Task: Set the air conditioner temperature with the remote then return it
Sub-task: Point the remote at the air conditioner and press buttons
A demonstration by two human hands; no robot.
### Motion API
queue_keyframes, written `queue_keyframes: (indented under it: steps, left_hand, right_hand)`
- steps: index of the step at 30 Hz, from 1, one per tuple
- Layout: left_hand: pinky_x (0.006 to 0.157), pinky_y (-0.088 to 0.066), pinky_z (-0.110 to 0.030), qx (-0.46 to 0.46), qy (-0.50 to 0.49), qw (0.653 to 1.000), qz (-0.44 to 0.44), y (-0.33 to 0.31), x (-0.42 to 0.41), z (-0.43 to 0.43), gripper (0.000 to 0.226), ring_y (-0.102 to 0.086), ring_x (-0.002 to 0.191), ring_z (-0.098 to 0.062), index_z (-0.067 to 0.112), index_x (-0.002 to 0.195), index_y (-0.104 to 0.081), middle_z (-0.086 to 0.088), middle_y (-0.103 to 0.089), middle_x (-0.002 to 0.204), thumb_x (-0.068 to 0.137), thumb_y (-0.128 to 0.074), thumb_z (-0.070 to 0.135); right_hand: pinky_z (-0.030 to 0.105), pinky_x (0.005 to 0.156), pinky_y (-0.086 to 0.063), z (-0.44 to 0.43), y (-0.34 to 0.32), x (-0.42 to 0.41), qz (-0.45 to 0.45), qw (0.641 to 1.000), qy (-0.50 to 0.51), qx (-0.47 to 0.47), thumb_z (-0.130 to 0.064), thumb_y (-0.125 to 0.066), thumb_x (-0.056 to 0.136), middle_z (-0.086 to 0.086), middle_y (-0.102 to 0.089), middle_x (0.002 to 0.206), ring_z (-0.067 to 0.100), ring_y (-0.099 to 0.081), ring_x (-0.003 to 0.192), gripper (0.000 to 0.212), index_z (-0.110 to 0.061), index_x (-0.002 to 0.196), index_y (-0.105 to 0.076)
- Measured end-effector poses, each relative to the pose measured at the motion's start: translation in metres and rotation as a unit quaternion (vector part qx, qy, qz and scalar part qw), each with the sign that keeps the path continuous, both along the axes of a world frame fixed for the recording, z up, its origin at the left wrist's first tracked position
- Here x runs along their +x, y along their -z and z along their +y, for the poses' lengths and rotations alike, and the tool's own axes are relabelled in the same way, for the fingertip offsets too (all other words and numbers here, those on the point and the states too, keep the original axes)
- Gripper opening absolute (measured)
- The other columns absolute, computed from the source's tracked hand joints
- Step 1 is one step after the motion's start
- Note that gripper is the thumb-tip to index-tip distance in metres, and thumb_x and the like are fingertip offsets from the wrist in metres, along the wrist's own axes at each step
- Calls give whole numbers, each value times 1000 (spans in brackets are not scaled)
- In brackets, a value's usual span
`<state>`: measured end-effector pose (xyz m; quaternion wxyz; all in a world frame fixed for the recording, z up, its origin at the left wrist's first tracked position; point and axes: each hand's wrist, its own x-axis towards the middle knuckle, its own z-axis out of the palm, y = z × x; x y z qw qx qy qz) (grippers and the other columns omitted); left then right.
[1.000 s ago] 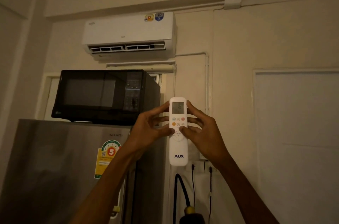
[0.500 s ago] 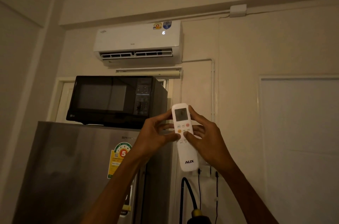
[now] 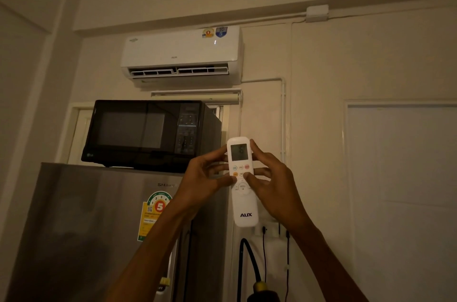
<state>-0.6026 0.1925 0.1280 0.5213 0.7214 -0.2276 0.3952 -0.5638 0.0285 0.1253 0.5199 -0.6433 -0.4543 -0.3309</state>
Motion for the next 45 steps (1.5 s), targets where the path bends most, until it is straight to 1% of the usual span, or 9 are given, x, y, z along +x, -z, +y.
queue_keyframes:
  steps: [5, 8, 12, 17, 21, 25, 30, 37, 45]
  left_hand:
    - [72, -57, -15, -37, -2, 999, -27, 4, 6, -4, 61, -66, 103, -5, 19, 129, -55, 1, -63, 125, 75, -71, -5]
    - [81, -58, -20, -34, -10, 999, -37, 9, 12, -5, 57, -64, 112, -12, 19, 127, -56, -1, -63, 128, 76, -70, -3]
    - [80, -57, -18, -16, -12, 999, -33, 14, 14, -4, 57, -61, 114, -13, 28, 122, -56, 1, -60, 128, 78, -68, -5]
    - [93, -55, -35, -25, -12, 999, -22, 19, 15, 0, 56, -61, 116, -14, 22, 126, -56, -2, -61, 130, 77, -69, -3]
    - [94, -54, -36, -26, -13, 999, -17, 22, 16, 3, 54, -61, 116, -15, 24, 122, -56, -4, -61, 131, 77, -69, -3]
    - [89, -56, -26, -21, -5, 1000, -12, 27, 16, 6, 55, -63, 114, -13, 28, 120, -55, -5, -62, 130, 78, -68, -4]
    - [95, -54, -39, -10, -18, 1000, -8, 28, 16, 6, 54, -62, 115, -17, 29, 120, -55, -6, -63, 128, 77, -70, -1]
    - [79, -56, -15, -1, -26, 1000, -9, 29, 15, 2, 54, -64, 110, -11, 28, 121, -56, -2, -64, 126, 77, -71, 1]
    - [73, -55, -11, -4, -19, 1000, -13, 27, 12, -9, 52, -65, 104, -3, 26, 120, -57, 1, -65, 122, 77, -71, 0]
  right_hand:
    - [10, 65, -53, 4, 3, 7, 4, 999, -11, 36, -11, -64, 83, 0, -55, 116, 11, -62, 96, 63, -37, 132, -33]
    - [9, 64, -53, 5, 6, 10, 12, 999, -14, 45, -11, -63, 83, -1, -54, 116, 13, -62, 99, 62, -39, 129, -33]
    - [7, 64, -52, 6, 10, 14, 19, 998, -22, 47, -10, -63, 83, -1, -55, 118, 16, -62, 101, 61, -39, 127, -34]
    - [6, 62, -51, 10, 14, 17, 28, 998, -22, 49, -10, -64, 83, -1, -55, 118, 15, -63, 99, 62, -37, 130, -35]
    - [5, 63, -51, 14, 18, 19, 38, 998, -20, 45, -10, -64, 82, -2, -55, 116, 15, -62, 99, 63, -33, 133, -36]
    - [6, 63, -51, 16, 21, 22, 42, 998, -16, 39, -9, -65, 82, -2, -56, 114, 15, -63, 98, 63, -34, 132, -37]
    - [6, 65, -51, 17, 24, 24, 37, 998, -4, 42, -11, -66, 81, -4, -56, 114, 13, -62, 100, 63, -37, 129, -35]
    - [14, 74, -52, 11, 26, 20, 23, 999, 17, 39, -14, -66, 81, 1, -57, 116, 14, -61, 104, 60, -39, 125, -35]
    - [16, 77, -51, -2, 23, 20, 31, 999, 30, 28, -15, -68, 80, 8, -59, 114, 16, -62, 104, 63, -37, 130, -35]
